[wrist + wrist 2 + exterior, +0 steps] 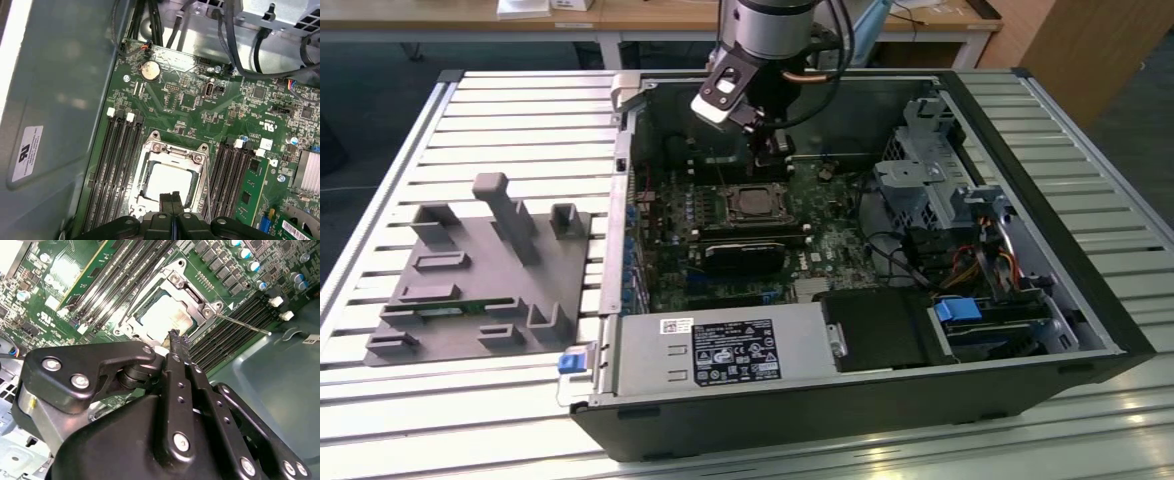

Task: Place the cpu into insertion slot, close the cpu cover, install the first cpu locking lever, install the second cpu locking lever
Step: 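Install the first cpu locking lever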

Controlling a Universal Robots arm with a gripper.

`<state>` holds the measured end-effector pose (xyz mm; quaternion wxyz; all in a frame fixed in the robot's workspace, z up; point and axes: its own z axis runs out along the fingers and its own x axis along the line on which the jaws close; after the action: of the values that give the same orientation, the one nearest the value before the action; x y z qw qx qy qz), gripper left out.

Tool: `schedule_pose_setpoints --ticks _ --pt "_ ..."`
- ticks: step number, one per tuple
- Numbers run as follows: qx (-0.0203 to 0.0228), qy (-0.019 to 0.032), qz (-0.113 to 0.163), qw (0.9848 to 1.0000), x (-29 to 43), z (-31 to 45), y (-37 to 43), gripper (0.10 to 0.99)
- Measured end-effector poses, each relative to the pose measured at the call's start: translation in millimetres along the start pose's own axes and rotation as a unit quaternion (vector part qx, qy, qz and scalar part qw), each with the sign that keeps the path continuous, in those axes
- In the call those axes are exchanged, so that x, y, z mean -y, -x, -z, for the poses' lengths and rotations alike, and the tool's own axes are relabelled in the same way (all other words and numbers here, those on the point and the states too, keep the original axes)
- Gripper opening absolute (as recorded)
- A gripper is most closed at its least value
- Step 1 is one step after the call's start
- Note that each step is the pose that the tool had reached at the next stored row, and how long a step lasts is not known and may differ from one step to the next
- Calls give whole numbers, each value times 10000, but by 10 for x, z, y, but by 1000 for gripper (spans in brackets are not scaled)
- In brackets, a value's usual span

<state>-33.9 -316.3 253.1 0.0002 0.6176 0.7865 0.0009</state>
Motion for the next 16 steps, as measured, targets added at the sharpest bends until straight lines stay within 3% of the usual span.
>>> schedule_pose_setpoints --ticks 12,16 --pt "0 0 260 9997 0 0 0 106" --pt "-1 0 576 9983 0 0 0 106"
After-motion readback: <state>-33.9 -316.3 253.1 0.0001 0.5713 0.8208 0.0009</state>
